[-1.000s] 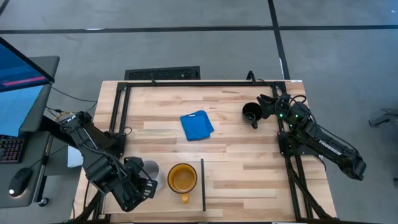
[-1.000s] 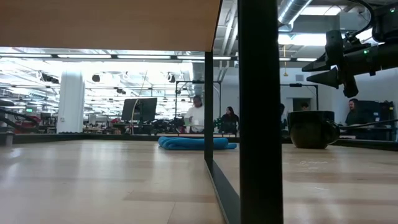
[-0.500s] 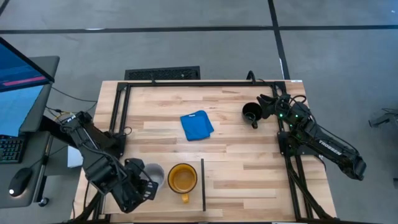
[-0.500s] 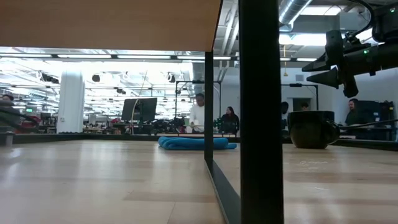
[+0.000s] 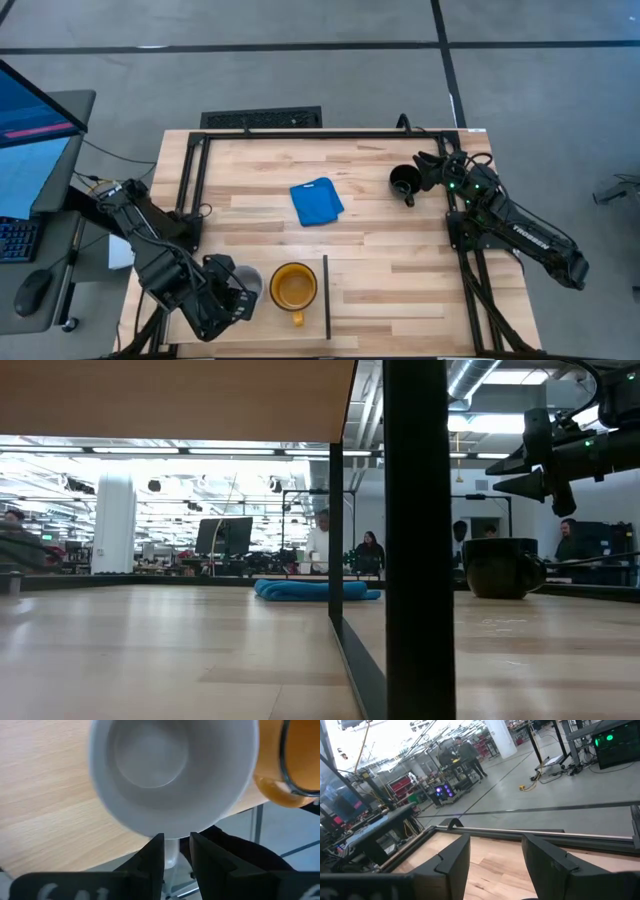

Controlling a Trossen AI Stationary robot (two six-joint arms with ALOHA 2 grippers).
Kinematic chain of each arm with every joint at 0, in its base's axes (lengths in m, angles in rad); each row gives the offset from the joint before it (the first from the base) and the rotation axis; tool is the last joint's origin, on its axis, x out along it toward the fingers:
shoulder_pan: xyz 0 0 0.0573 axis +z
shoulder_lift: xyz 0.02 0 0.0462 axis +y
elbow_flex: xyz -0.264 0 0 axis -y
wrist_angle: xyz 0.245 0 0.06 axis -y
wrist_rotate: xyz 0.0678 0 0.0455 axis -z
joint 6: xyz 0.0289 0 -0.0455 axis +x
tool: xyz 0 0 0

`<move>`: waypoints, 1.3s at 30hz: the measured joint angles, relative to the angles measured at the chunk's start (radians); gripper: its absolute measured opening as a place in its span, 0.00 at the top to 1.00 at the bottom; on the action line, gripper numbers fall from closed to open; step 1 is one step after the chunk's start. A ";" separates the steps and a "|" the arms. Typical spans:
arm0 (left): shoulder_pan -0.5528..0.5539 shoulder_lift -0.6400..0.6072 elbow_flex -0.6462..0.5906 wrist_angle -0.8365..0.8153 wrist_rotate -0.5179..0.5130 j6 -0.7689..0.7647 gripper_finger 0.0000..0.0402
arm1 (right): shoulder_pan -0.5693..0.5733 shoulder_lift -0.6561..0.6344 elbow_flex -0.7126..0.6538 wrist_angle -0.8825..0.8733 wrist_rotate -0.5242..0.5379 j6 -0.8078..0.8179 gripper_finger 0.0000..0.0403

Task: Stack small to large cups/mugs on shelf
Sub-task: Put the gray mug on the shelf

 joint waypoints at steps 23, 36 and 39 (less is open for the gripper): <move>0.092 0.002 -0.001 -0.098 -0.033 0.100 0.79 | 0.000 0.000 0.000 0.000 0.000 0.000 0.50; 0.104 0.002 -0.001 -0.137 0.032 0.096 0.79 | 0.000 0.000 0.000 0.000 -0.004 0.003 0.50; 0.103 0.002 -0.001 -0.137 0.061 0.075 0.79 | 0.000 0.000 0.000 0.000 -0.004 0.002 0.50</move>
